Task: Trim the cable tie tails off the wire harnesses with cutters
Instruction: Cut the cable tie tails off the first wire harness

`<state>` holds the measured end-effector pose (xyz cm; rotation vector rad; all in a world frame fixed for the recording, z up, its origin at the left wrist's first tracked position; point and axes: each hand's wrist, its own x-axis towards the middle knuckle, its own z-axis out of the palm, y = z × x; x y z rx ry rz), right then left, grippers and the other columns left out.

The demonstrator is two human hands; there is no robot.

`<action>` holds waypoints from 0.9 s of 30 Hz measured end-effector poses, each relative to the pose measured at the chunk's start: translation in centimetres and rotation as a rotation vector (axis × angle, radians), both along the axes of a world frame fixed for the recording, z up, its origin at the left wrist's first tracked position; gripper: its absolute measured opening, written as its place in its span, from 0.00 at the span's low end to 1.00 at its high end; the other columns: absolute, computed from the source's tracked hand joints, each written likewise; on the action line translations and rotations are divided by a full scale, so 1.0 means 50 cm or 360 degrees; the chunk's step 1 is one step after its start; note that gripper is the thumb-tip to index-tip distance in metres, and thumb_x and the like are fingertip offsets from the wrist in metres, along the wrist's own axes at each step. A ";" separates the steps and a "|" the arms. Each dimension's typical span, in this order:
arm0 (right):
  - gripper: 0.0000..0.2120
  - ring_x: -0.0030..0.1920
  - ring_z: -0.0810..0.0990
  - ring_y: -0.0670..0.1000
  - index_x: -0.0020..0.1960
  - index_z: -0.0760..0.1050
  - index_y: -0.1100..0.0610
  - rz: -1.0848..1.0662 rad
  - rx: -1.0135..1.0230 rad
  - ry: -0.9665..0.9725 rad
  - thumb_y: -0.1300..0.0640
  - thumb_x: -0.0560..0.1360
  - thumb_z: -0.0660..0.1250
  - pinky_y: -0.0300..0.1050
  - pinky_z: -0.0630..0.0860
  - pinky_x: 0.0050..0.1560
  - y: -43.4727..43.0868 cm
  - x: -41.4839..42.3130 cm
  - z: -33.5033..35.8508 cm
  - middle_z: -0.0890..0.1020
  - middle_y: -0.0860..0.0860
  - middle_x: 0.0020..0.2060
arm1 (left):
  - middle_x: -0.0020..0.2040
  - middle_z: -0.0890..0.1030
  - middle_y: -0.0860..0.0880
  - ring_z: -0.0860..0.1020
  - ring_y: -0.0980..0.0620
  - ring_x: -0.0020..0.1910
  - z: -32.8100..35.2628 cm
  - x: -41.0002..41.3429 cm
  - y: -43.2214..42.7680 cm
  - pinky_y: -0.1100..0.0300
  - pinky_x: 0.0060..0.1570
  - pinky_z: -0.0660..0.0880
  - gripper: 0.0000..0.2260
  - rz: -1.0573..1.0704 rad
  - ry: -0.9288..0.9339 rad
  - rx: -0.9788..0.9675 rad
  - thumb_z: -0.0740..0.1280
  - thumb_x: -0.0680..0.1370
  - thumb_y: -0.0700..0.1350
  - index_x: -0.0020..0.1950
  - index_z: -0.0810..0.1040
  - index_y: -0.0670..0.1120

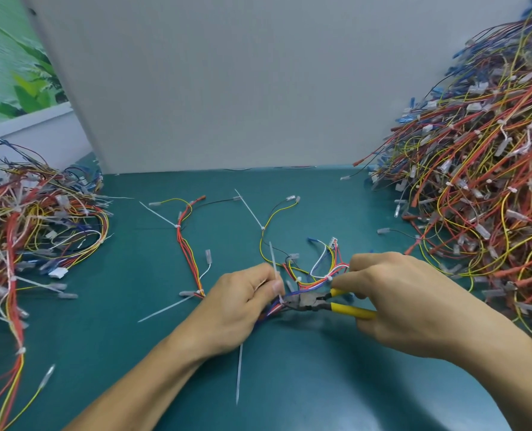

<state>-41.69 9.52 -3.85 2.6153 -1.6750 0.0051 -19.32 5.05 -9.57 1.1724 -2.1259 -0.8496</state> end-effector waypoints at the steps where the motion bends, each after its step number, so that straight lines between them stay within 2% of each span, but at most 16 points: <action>1: 0.12 0.48 0.76 0.49 0.55 0.73 0.42 -0.0006 -0.0006 0.0003 0.49 0.72 0.62 0.44 0.72 0.42 0.000 0.000 0.000 0.72 0.42 0.45 | 0.27 0.69 0.56 0.65 0.57 0.29 -0.001 0.000 0.001 0.66 0.32 0.64 0.11 -0.0006 0.0001 -0.0003 0.61 0.81 0.46 0.39 0.73 0.49; 7: 0.10 0.48 0.75 0.50 0.53 0.73 0.43 -0.0053 0.0034 0.0033 0.49 0.72 0.61 0.44 0.73 0.43 -0.001 0.000 -0.002 0.71 0.43 0.44 | 0.30 0.71 0.54 0.66 0.57 0.29 -0.005 0.003 0.001 0.66 0.33 0.65 0.10 -0.0061 0.0107 0.0060 0.61 0.81 0.45 0.40 0.71 0.51; 10: 0.11 0.48 0.75 0.50 0.54 0.73 0.44 -0.0075 0.0035 0.0020 0.49 0.72 0.61 0.44 0.74 0.44 -0.001 0.000 -0.003 0.72 0.43 0.45 | 0.31 0.70 0.48 0.66 0.52 0.29 -0.007 0.005 -0.001 0.59 0.32 0.66 0.10 -0.0089 0.0271 0.0209 0.61 0.81 0.43 0.40 0.72 0.48; 13: 0.12 0.48 0.75 0.49 0.54 0.74 0.45 -0.0080 0.0022 0.0001 0.49 0.72 0.62 0.44 0.74 0.44 -0.001 0.000 -0.003 0.73 0.43 0.45 | 0.31 0.68 0.47 0.64 0.50 0.28 -0.012 0.006 -0.005 0.58 0.30 0.64 0.09 -0.0096 0.0489 0.0366 0.62 0.81 0.41 0.41 0.73 0.45; 17: 0.15 0.48 0.75 0.49 0.58 0.74 0.42 -0.0078 0.0050 -0.0027 0.49 0.71 0.62 0.43 0.74 0.44 -0.003 0.001 -0.003 0.73 0.43 0.46 | 0.33 0.72 0.47 0.65 0.55 0.26 -0.018 0.008 -0.011 0.63 0.27 0.65 0.05 -0.0133 0.0643 0.0440 0.63 0.77 0.43 0.42 0.74 0.44; 20: 0.15 0.48 0.75 0.49 0.57 0.74 0.42 -0.0080 0.0073 -0.0050 0.49 0.71 0.62 0.44 0.74 0.45 -0.003 0.001 -0.004 0.73 0.43 0.46 | 0.33 0.71 0.48 0.65 0.56 0.26 -0.022 0.011 -0.014 0.66 0.27 0.64 0.03 -0.0161 0.0749 0.0499 0.64 0.75 0.43 0.43 0.74 0.44; 22: 0.14 0.47 0.74 0.49 0.56 0.74 0.43 -0.0079 0.0072 -0.0049 0.50 0.71 0.63 0.43 0.73 0.43 -0.003 0.001 -0.005 0.72 0.42 0.45 | 0.34 0.70 0.47 0.65 0.56 0.27 -0.021 0.012 -0.015 0.66 0.28 0.63 0.01 -0.0162 0.0761 0.0507 0.65 0.74 0.43 0.42 0.75 0.47; 25: 0.13 0.47 0.73 0.49 0.55 0.74 0.42 -0.0072 0.0074 -0.0047 0.50 0.71 0.63 0.43 0.72 0.43 -0.004 0.000 -0.006 0.71 0.42 0.44 | 0.37 0.70 0.43 0.64 0.55 0.28 -0.019 0.011 -0.014 0.65 0.28 0.63 0.04 -0.0143 0.0762 0.0529 0.66 0.73 0.43 0.41 0.76 0.52; 27: 0.13 0.48 0.73 0.49 0.55 0.74 0.42 -0.0066 0.0077 -0.0056 0.50 0.71 0.63 0.44 0.74 0.44 -0.004 0.000 -0.004 0.71 0.42 0.45 | 0.36 0.71 0.46 0.65 0.56 0.28 -0.018 0.011 -0.013 0.65 0.29 0.63 0.03 -0.0123 0.0752 0.0523 0.66 0.73 0.44 0.41 0.76 0.52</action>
